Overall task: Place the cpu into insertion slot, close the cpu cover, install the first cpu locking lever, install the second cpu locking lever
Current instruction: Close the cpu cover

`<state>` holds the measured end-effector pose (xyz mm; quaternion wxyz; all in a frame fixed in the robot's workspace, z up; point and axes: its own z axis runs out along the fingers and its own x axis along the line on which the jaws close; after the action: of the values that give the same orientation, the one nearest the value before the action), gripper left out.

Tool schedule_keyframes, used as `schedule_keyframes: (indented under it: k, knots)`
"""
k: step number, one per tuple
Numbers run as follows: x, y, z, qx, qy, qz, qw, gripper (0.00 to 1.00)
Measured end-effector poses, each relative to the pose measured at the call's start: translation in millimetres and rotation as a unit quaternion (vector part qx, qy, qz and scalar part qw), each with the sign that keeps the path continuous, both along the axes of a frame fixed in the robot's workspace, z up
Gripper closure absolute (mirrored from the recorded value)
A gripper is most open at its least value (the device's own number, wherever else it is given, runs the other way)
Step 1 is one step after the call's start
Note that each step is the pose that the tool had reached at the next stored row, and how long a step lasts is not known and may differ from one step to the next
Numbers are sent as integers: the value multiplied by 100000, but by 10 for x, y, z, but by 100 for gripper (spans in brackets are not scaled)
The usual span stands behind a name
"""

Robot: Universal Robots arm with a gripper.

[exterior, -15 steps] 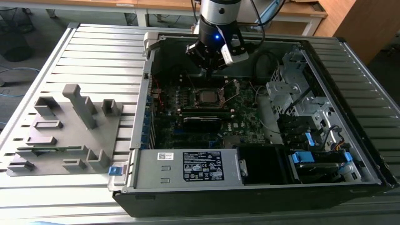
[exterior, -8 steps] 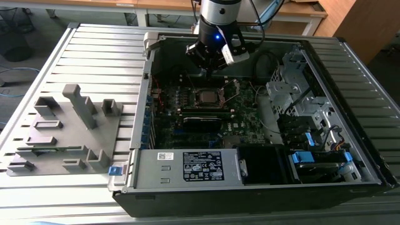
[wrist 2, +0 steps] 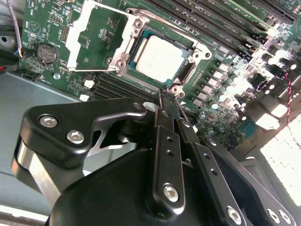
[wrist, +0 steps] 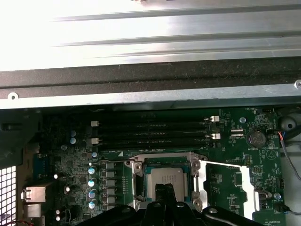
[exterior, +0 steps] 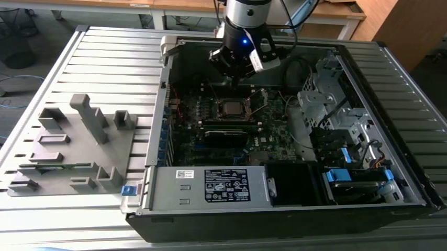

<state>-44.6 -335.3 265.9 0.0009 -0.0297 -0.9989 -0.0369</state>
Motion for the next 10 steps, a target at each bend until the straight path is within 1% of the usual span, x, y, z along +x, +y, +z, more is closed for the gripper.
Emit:
schedule_keyframes:
  k: [5,10]
  knots:
    - [6,0,0,0,1,16,100000,89]
    - [48,1,-1,-1,0,41,100000,89]
